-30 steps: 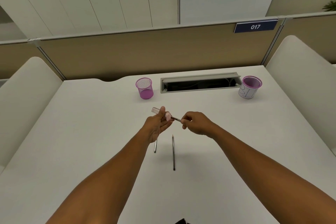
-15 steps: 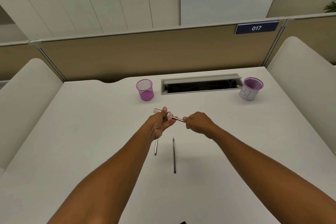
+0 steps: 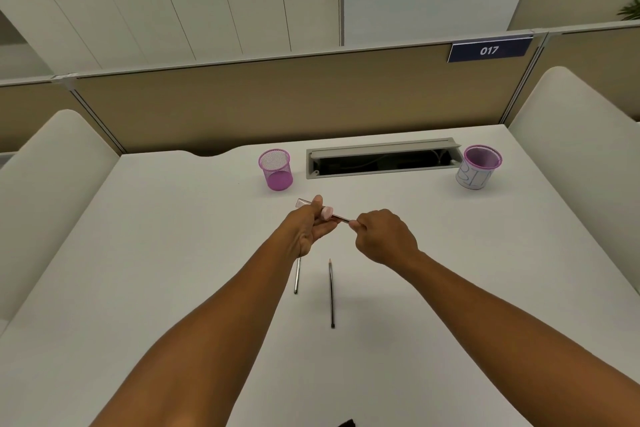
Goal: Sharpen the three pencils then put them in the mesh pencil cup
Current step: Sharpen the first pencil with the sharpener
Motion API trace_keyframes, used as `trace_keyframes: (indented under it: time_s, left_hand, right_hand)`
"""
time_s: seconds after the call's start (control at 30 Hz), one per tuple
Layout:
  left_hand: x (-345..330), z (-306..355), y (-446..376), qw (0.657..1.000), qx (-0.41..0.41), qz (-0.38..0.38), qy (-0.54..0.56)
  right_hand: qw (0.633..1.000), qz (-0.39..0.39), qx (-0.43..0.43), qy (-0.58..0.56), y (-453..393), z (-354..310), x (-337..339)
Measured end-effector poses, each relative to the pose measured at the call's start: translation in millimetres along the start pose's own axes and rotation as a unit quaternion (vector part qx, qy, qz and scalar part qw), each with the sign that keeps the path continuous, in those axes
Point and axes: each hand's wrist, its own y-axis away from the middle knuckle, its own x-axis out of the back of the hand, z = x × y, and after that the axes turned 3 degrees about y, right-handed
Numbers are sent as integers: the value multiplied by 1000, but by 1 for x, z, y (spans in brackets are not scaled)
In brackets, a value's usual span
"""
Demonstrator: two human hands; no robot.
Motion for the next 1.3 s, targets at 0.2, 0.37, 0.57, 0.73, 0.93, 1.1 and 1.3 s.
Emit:
trace_keyframes:
  time_s: [0.2,0.37,0.57,0.73,0.93,1.1,1.3]
  left_hand:
    - [-3,-1,4,1000,-2,15,1]
    - [-6,5,1,1000,3,25,5]
    - [-9,3,5,1000,15,14,14]
    - [-14,7,8,1000,11,11,-4]
    - [-21,15,9,1000,8,13,-4]
    - [-25,15,11,1000,13,-1,5]
    - [-27,12,13,1000,21,3,5]
  right_hand:
    - [940,-208,-142,-230,-16,-5,17]
    - [998,-34,-29,-50,-9,-6,4]
    - [994,-45,-93,-36,-10,-11,9]
    - [889,-209,-235,-333,-17,-8,30]
    - [984,-41,-62,-161,-11,-1,14]
    - [999,25,-29,-8,-8,-4,14]
    - [920,-194,-181,-289,-24,-1,38]
